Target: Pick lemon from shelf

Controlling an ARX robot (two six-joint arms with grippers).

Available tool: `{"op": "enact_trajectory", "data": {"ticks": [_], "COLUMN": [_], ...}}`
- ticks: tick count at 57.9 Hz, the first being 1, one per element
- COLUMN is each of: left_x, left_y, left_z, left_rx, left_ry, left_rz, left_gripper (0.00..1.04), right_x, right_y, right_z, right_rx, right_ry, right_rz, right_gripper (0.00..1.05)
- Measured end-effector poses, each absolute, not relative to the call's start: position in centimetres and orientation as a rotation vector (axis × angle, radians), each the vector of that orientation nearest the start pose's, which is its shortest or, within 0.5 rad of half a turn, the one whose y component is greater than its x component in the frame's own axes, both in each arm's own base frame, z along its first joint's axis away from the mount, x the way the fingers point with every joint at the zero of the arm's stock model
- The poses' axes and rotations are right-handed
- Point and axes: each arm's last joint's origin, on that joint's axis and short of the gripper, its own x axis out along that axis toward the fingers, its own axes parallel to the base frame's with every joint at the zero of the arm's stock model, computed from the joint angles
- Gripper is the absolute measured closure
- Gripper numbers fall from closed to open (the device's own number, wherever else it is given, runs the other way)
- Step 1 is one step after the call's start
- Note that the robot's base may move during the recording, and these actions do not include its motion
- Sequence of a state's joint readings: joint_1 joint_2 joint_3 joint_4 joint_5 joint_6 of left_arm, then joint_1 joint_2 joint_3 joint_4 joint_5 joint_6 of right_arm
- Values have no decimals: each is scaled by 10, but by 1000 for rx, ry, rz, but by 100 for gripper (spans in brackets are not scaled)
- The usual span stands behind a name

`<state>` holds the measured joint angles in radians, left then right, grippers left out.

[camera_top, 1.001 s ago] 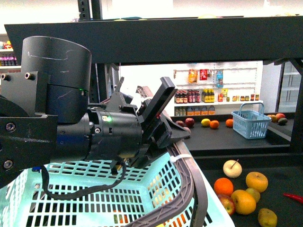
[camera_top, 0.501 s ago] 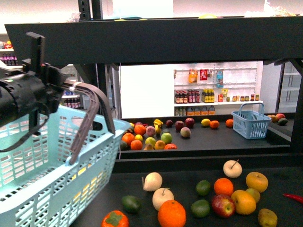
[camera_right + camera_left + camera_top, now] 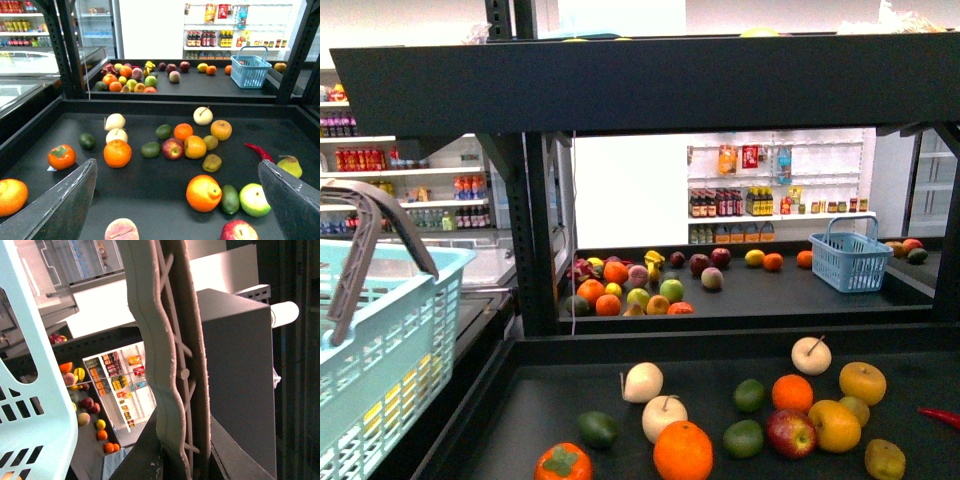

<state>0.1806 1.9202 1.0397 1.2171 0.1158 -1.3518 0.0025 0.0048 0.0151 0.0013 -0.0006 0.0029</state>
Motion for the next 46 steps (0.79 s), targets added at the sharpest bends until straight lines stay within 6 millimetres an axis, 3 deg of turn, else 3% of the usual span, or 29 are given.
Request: {"op": "enact_trajectory", "data": {"ticks": [13,31,46], "left_x": [386,379,375], "left_y": [94,106,112], "left_z": [225,204,200], "left_rx": [-1297,-1363,-1370], "left_ry": [-340,-355,-338], "left_rz": [-158,-145,-152], "left_gripper": [94,94,94], "right_x": [97,97,97], "right_y": [0,0,0], "right_z": [168,168,168], "right_rx": [3,3,3], "right_ry": [-12,-12,-12], "right_rz": [3,3,3], "right_gripper": [7,7,7]}}
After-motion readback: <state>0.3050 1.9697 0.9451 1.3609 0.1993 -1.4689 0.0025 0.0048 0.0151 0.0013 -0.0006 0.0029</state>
